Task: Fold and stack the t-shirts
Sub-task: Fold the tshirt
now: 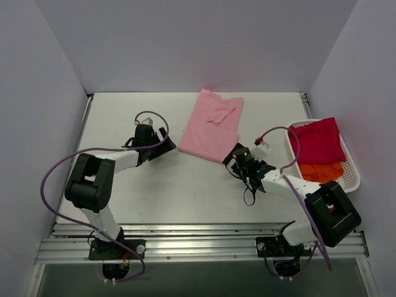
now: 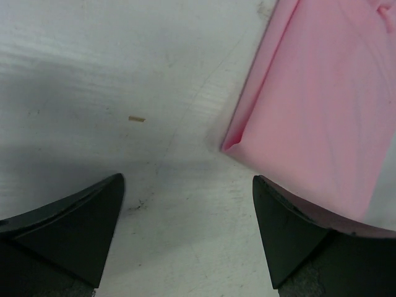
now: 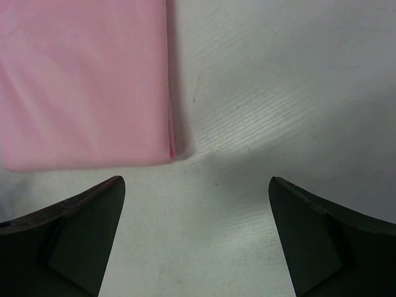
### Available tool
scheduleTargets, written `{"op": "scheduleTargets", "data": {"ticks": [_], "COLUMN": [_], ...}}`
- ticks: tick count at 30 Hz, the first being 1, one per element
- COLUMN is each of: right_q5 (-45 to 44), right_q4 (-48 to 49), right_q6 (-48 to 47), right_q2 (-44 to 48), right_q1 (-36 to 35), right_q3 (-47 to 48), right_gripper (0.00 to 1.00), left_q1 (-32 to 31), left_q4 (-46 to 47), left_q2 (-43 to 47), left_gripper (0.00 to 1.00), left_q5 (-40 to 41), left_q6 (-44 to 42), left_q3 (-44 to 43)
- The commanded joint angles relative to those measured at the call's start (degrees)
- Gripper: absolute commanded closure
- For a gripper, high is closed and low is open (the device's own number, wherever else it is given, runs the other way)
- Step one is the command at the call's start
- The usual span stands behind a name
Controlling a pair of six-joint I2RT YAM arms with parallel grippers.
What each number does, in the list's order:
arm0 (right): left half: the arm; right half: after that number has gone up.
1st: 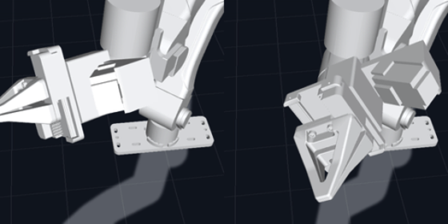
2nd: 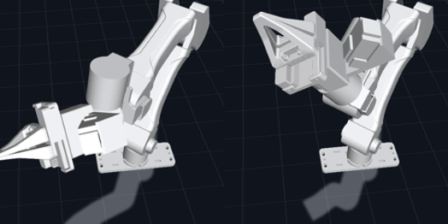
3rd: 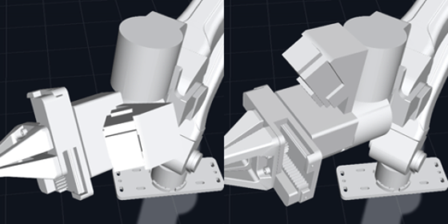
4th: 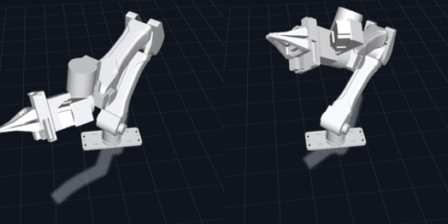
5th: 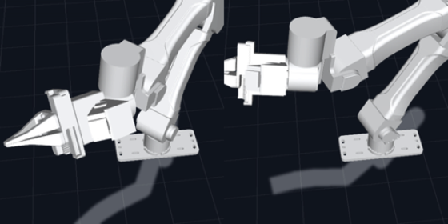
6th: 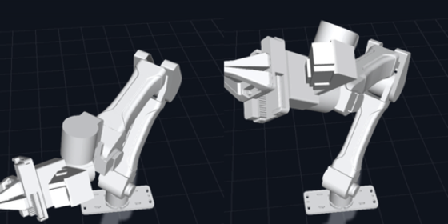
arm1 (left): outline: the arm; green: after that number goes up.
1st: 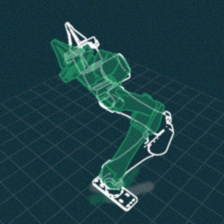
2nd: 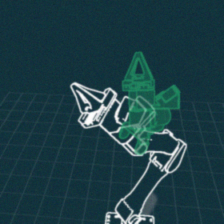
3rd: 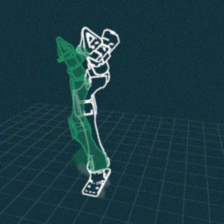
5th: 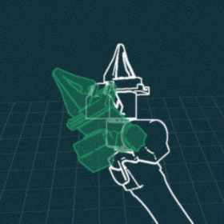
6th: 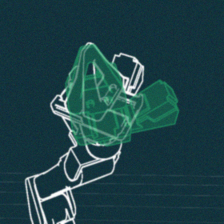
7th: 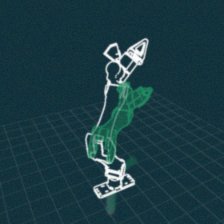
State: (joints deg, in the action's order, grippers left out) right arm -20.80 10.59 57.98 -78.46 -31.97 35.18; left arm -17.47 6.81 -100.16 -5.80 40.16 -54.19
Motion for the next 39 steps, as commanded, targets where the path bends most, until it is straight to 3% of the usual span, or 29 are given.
{"op": "scheduleTargets", "data": {"ticks": [1, 10, 13, 16, 19, 22, 25, 33, 39], "right_q5": [2.43, 4.97, 5.76, 6.21, 6.73, 6.91, 7.08, 7.35, 7.26], "right_q4": [7.86, 13.14, 14.37, 15.16, 15.86, 16.39, 16.57, 16.66, 16.31], "right_q6": [1.35, 0.65, 0.3, 0.12, 0.03, -0.05, -0.14, -0.32, -0.76], "right_q2": [-2.48, -16.8, -20.06, -22.52, -24.11, -25.08, -25.69, -25.79, -24.73], "right_q1": [-1.17, -1.17, -1.17, -1.08, -0.99, -0.99, -0.82, -0.47, 0.15], "right_q3": [-0.46, 4.19, 5.77, 6.74, 7.1, 7.18, 7.27, 7.01, 5.87], "right_gripper": [0.04, 0.11, 0.21, 0.37, 0.56, 0.65, 0.73, 0.81, 0.97], "left_q1": [-0.37, -0.89, -0.98, -1.25, -1.42, -1.68, -2.3, -3.09, -3.09], "left_q4": [8.3, 11.56, 12.7, 13.23, 13.93, 15.16, 15.69, 16.3, 16.49], "left_q2": [-2.57, -10.67, -11.28, -11.2, -10.85, -10.58, -10.67, -12.78, -14.1], "left_gripper": [0.06, 0.06, 0.06, 0.02, 0.14, 0.25, 0.26, 0.33, 0.46], "left_q5": [-0.96, -4.3, -5.44, -5.88, -6.15, -7.11, -7.38, -4.93, -1.41], "left_q6": [2.9, 5.01, 5.72, 5.89, 6.15, 6.68, 6.77, 7.21, 6.86], "left_q3": [0.05, -3.37, -3.73, -3.73, -2.94, -1.97, -1.53, -2.32, -3.11]}}
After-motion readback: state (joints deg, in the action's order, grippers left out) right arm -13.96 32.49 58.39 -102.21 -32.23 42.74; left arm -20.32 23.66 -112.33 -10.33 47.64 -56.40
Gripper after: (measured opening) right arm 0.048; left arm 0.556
